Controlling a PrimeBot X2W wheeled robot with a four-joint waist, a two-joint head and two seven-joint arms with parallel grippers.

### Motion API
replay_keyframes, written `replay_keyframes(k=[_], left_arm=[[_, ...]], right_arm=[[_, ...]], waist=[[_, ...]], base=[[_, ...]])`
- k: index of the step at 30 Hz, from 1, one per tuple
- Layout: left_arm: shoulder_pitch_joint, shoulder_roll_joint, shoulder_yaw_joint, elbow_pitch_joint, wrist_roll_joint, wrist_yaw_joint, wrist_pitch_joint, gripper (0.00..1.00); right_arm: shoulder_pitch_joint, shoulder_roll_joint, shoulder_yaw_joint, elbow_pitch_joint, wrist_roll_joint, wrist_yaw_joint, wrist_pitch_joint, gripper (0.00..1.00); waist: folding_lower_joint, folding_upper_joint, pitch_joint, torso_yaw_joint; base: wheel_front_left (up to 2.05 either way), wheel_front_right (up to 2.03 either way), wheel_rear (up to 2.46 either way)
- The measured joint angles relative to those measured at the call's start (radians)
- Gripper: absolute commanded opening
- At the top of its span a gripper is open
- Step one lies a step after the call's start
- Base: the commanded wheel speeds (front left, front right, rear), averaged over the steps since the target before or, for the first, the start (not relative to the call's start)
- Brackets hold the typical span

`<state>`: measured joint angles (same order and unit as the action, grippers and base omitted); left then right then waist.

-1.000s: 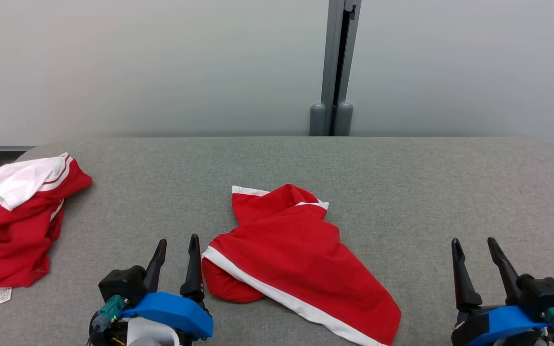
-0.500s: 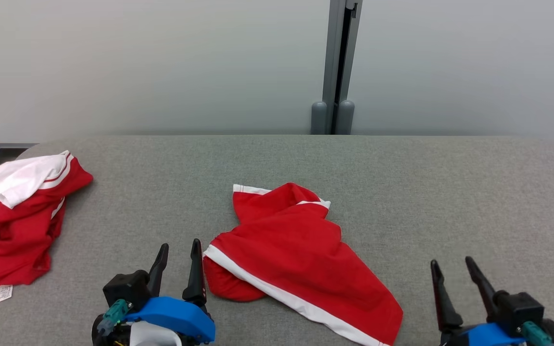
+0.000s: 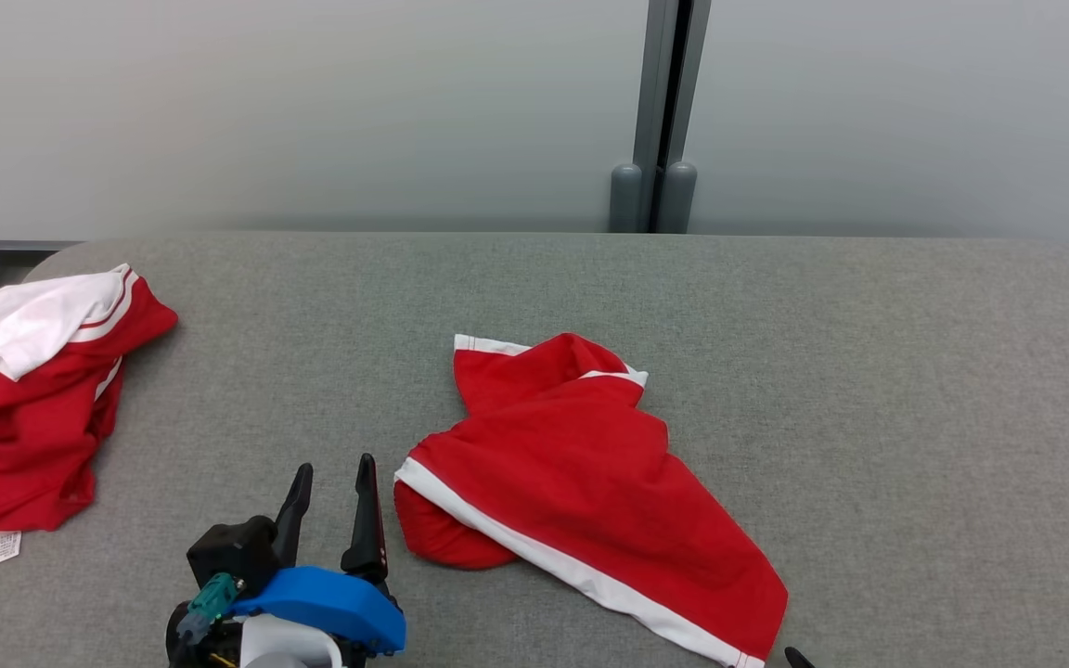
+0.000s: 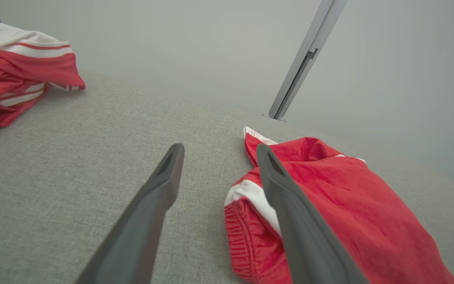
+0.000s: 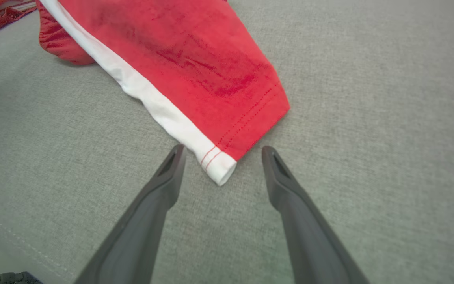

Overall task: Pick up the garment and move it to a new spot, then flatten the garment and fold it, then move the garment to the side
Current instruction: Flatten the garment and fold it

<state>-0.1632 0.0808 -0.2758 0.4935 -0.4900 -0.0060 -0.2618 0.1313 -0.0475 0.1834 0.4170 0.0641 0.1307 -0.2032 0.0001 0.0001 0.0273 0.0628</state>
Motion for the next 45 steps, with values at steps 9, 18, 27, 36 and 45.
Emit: replay_keyframes(k=[9,18,27,36,45], left_arm=[[-0.009,-0.011,0.018,0.011,0.016,-0.013,0.0,1.0],[-0.023,-0.017,0.04,0.019,0.029,-0.021,0.0,1.0],[-0.023,-0.021,0.049,0.028,0.034,-0.041,0.0,1.0],[-0.029,-0.025,-0.044,0.072,-0.041,-0.11,0.116,1.0],[0.058,0.115,-0.24,-0.196,-0.259,-0.12,0.2,1.0]], right_arm=[[-0.071,0.0,0.012,0.102,-0.006,0.0,0.01,1.0],[-0.138,-0.001,0.03,0.188,-0.003,0.0,-0.002,0.21],[-0.146,0.001,-0.078,0.146,-0.035,0.001,-0.011,0.0],[-0.186,-0.001,-0.214,0.073,-0.131,0.0,0.025,0.0],[-0.217,-0.001,-0.235,0.091,-0.142,0.0,0.034,0.0]], waist=[[0.0,0.0,0.019,0.021],[-0.0001,-0.0001,0.04,0.047],[0.0,-0.0002,0.055,0.011],[0.0,-0.0002,0.055,-0.014],[0.0,-0.0001,0.06,-0.002]], base=[[0.0,0.0,0.0],[0.0,0.0,0.0],[0.0,0.0,0.0],[0.0,0.0,0.0],[0.0,0.0,0.0]])
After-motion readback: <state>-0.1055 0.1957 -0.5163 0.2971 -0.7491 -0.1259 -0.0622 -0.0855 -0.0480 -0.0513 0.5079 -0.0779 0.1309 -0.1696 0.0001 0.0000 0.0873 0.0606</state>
